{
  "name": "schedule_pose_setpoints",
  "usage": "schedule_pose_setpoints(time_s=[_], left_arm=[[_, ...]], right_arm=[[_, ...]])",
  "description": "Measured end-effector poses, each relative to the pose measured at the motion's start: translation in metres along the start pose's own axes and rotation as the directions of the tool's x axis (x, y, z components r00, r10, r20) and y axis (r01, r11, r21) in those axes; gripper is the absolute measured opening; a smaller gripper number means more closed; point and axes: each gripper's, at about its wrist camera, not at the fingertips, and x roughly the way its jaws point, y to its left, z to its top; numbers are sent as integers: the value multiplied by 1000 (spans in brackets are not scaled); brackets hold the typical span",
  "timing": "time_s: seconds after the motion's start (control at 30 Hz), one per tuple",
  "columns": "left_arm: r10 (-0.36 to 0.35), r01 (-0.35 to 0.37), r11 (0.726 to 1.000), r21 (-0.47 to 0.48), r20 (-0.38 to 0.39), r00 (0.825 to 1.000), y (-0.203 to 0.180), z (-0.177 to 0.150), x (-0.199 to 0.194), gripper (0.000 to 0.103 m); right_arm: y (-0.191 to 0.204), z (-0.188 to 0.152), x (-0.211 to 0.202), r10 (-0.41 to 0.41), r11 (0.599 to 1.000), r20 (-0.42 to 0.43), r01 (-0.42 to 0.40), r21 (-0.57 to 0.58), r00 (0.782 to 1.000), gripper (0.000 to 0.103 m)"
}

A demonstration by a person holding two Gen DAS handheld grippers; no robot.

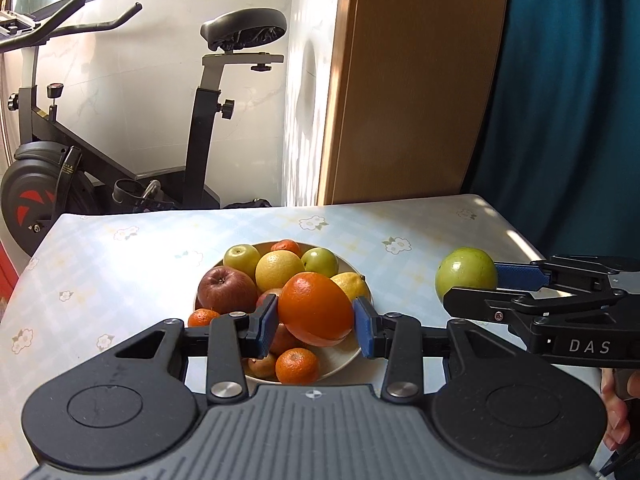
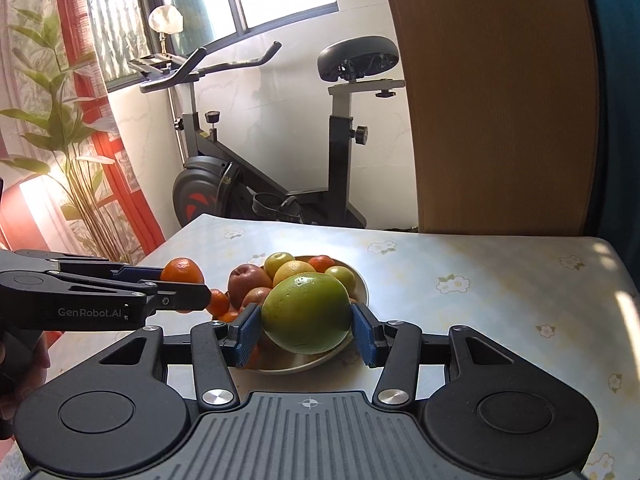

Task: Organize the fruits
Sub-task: 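Carry the green apple and tangerine onto the plate and open both tools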

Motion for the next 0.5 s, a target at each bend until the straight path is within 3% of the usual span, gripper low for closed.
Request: schedule_pose_setpoints(time_s=[0.5], left_arm=[[-8, 4, 998, -63, -69, 998, 68, 30, 39, 43]], right_arm=[[6, 15, 68, 10, 995, -116, -21, -99, 993, 46]])
